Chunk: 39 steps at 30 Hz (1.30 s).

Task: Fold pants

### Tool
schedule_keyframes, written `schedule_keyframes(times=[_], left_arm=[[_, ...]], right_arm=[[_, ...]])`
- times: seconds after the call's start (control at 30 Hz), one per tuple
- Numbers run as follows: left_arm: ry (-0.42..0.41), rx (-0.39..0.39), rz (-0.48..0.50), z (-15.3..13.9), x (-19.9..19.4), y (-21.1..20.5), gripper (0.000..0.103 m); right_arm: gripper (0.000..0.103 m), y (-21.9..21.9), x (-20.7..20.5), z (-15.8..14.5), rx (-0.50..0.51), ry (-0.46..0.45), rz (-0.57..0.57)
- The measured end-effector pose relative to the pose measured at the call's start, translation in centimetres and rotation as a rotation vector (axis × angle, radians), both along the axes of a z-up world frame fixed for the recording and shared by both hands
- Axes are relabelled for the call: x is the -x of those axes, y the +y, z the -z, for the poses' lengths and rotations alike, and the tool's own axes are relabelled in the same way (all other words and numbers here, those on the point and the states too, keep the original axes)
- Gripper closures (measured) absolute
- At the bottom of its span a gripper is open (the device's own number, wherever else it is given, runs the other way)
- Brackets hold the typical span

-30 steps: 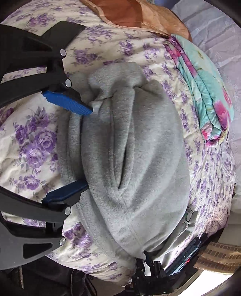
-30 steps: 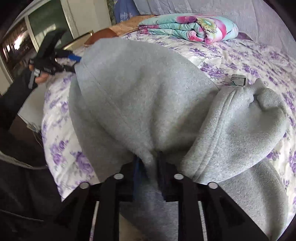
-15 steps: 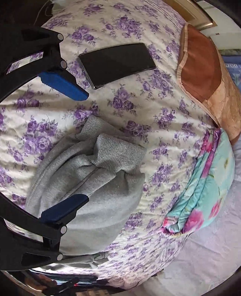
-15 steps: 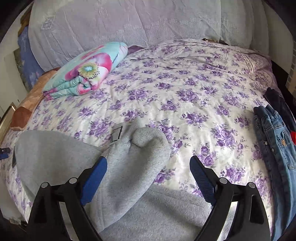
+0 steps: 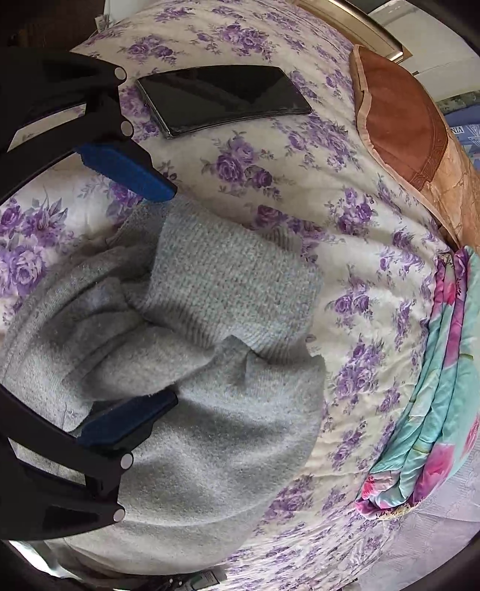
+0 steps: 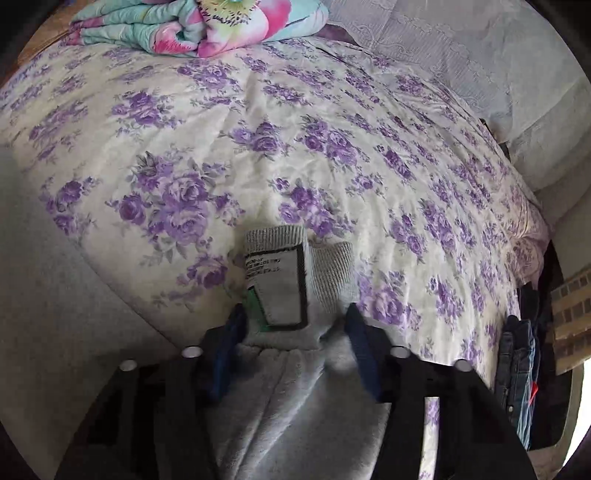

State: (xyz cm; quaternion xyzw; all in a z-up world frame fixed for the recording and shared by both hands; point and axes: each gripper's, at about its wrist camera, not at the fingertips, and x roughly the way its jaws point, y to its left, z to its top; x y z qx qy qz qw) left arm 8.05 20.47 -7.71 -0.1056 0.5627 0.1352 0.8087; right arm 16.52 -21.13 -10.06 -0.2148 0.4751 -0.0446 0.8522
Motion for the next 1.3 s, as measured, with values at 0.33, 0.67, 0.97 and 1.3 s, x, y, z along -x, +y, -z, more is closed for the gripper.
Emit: schedule_keyframes(times=[0.33, 0.67, 0.97, 1.3], left_arm=[[0.009, -0.003, 0.062, -0.4, -0.6, 0.2, 0.004], [0.024, -0.050, 0.038, -1.8, 0.7, 0.9, 0.004], [0.007, -0.043, 0.013, -3.0, 2.2, 1.6, 0.004], [-0.024, 0.061, 0.010, -5.2, 5.2, 0.2, 0.005]], right_arm=[[0.074, -17.2, 19.6, -6.0, -0.530, -0.258, 0.269], [0.015, -20.2, 23.0, -2.0, -0.550, -0.316, 0.415], [0.015, -11.8, 21.3, -6.8, -0.474, -0.464, 0.110], [0.015, -7.7, 19.0, -3.8, -0.593, -0.374, -0.027]])
